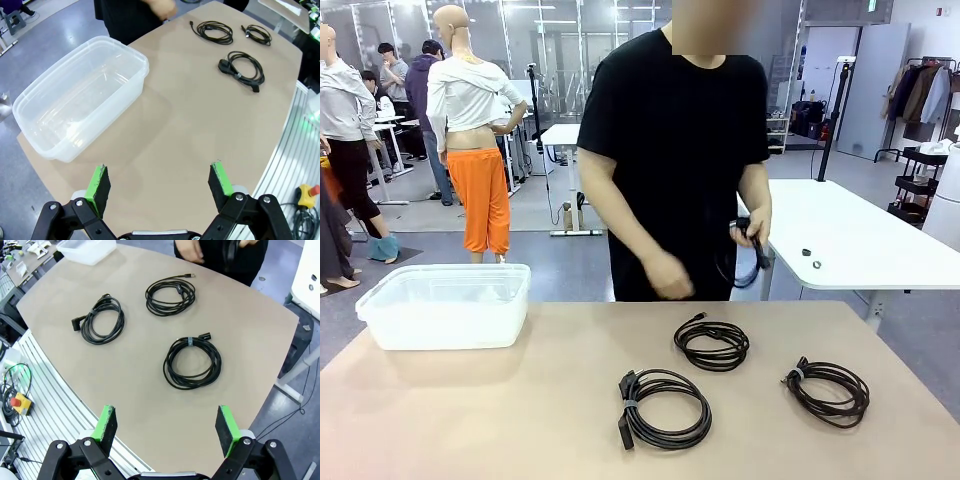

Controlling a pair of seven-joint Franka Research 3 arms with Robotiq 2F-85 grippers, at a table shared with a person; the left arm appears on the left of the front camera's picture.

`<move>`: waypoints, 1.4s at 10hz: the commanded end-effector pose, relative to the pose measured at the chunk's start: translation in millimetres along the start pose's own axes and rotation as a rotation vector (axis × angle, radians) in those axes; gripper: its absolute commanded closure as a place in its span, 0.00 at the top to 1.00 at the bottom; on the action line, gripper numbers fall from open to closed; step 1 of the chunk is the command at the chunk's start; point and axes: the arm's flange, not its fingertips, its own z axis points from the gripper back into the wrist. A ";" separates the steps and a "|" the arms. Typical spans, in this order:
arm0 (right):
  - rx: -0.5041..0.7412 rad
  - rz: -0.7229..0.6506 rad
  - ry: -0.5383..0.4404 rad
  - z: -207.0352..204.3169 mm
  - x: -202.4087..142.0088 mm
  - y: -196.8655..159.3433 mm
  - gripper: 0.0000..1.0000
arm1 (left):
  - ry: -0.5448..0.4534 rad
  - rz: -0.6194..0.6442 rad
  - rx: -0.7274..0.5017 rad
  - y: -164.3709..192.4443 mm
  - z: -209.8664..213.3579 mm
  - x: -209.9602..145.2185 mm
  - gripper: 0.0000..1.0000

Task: Organize and store the cables.
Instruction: Place the Power Cable into the Organizing box.

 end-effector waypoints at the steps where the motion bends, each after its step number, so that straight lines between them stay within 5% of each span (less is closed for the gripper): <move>1: 0.006 0.018 -0.005 2.2 -0.4 -0.2 1.00 | 0.000 0.000 0.000 0.0 0.1 0.0 1.00; 4: 0.006 0.018 -0.005 2.2 -0.4 -0.2 1.00 | 0.124 -0.082 -0.043 -55.3 -47.3 56.9 1.00; 9: 0.006 0.018 -0.005 2.2 -0.4 -0.2 1.00 | 0.278 -0.034 -0.047 -209.8 -162.2 124.1 1.00; 14: 0.006 0.018 -0.005 2.2 -0.4 -0.2 1.00 | 0.412 0.003 0.056 -327.3 -292.9 155.7 1.00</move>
